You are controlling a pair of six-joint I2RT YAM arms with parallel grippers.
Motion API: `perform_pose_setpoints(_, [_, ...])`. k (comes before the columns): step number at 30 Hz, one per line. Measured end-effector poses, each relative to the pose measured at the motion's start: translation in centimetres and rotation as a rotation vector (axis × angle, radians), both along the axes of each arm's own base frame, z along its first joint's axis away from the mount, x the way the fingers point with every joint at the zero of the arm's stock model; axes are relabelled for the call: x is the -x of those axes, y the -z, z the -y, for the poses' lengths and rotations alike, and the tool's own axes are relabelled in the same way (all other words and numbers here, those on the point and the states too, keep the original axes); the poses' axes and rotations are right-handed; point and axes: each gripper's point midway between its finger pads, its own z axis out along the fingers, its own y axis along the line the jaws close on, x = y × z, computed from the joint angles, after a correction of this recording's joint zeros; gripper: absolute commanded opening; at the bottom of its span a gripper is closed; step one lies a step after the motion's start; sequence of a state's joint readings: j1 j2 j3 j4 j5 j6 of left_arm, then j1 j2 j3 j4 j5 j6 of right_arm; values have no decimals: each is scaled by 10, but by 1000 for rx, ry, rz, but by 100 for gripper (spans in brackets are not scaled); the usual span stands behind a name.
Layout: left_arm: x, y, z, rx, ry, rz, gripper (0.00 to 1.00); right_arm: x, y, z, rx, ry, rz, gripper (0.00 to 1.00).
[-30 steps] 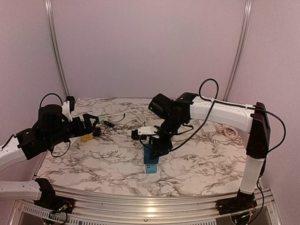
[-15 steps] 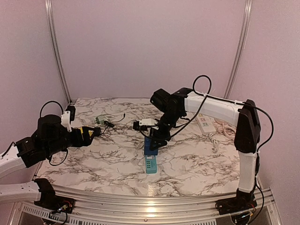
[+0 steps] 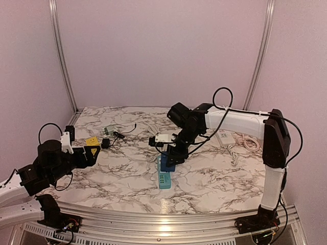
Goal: Insert the plug
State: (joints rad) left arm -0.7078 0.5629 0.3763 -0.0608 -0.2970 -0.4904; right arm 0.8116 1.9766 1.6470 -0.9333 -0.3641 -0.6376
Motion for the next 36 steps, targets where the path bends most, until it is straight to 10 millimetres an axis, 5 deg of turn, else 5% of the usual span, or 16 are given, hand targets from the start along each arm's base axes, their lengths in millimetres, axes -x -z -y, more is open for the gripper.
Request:
perform_pose_setpoints(5, [0, 1, -2, 7, -14, -25, 99, -6, -9, -1, -25, 12, 45, 0])
perform_pose_setpoints(13, [-7, -42, -8, -31, -68, -29, 99, -6, -11, -5, -42, 8, 50, 0])
perform_pose_setpoints(36, [9, -42, -41, -187, -122, -46, 99, -3, 7, -7, -44, -9, 18, 0])
